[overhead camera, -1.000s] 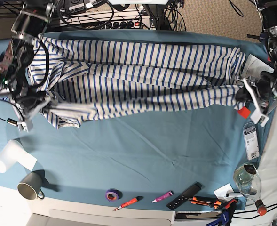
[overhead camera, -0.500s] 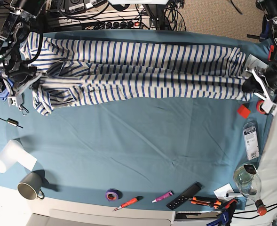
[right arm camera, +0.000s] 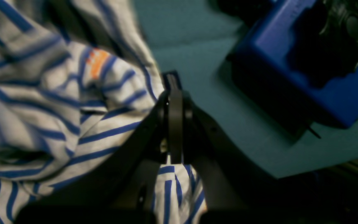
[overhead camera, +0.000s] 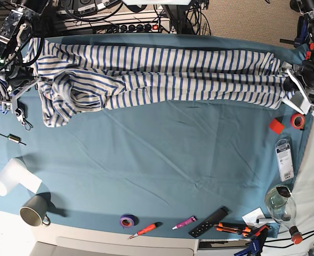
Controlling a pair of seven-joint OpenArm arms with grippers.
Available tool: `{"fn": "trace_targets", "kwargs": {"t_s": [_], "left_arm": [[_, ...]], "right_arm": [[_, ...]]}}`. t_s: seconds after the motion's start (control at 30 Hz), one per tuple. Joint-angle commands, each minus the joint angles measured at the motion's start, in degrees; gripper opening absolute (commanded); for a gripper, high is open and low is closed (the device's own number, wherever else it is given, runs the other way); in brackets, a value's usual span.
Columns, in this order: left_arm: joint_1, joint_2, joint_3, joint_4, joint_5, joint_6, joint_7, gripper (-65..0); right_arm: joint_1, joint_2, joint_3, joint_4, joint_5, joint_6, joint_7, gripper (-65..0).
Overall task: Fold the T-shirt properly
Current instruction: 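Fold the shirt lengthwise with both grippers, bringing the side edges together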
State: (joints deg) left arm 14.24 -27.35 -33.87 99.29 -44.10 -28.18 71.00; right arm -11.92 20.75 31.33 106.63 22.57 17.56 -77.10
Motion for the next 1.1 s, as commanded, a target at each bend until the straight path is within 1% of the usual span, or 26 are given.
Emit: {"fn": "trace_targets", "kwargs": {"t_s": [0.0,0.07,0.2,0.3,0.43,0.6,0.63,0.73,0.77,0.8,0.87,1.07], "left_arm": [[-0.42,-1.2,-0.5,-0.52,0.02,-0.17,-0.55,-65.0],[-0.42,-1.2,-0.48,-2.67,-0.02,-0.2,-0.59,-65.0],[-0.44,-1.22,-0.5,-3.98,-0.37,-0.2,-0.57,-65.0],[-0.44,-1.22,-0.48,-3.98,-3.72,-0.22,-0.04,-65.0],[-0.46,-1.22,-0.5,-3.91,-7.43,-0.26,3.69,-65.0],[-0.44,-1.25,-0.5,-3.85,-12.28,-0.42,7.39,-65.0],[-0.44,-1.22,-0.5,-3.74,-13.03,-0.42,7.63,-60.6],[-0.44,-1.25,-0.5,-2.95,-13.25,-0.39,7.65,-44.7],[-0.44,-1.22,-0.5,-2.56,-13.25,-0.37,7.63,-40.3],[-0.44,-1.25,-0.5,-2.12,-13.22,-0.35,7.63,-37.1],[-0.46,-1.25,-0.5,-1.18,-13.2,-0.13,7.63,-34.1],[-0.44,-1.22,-0.5,1.53,-13.22,-0.15,7.45,-34.1]], "right_arm": [[0.46,0.98,0.28,0.9,-0.2,-0.22,1.03,-65.0],[0.48,1.01,0.28,0.9,-1.53,-0.72,1.05,-65.0],[0.48,1.01,0.28,0.9,-1.57,-0.7,1.09,-65.0],[0.48,1.01,0.28,0.9,-1.6,-0.7,1.07,-65.0],[0.48,1.01,0.28,0.9,-1.57,-0.59,0.63,-65.0],[0.48,1.01,0.28,0.9,-1.55,0.83,0.15,-65.0],[0.48,1.01,0.28,0.9,-1.55,0.81,0.15,-63.7],[0.48,1.03,0.28,0.9,-1.6,0.81,0.2,-52.6],[0.48,1.01,0.28,0.9,-1.6,0.81,0.2,-50.8],[0.48,1.01,0.28,0.9,-1.6,0.79,0.22,-50.3],[0.48,1.03,0.28,0.9,-1.6,0.79,0.22,-50.3],[0.5,1.01,0.28,0.9,-1.62,0.61,0.39,-50.3]]}}
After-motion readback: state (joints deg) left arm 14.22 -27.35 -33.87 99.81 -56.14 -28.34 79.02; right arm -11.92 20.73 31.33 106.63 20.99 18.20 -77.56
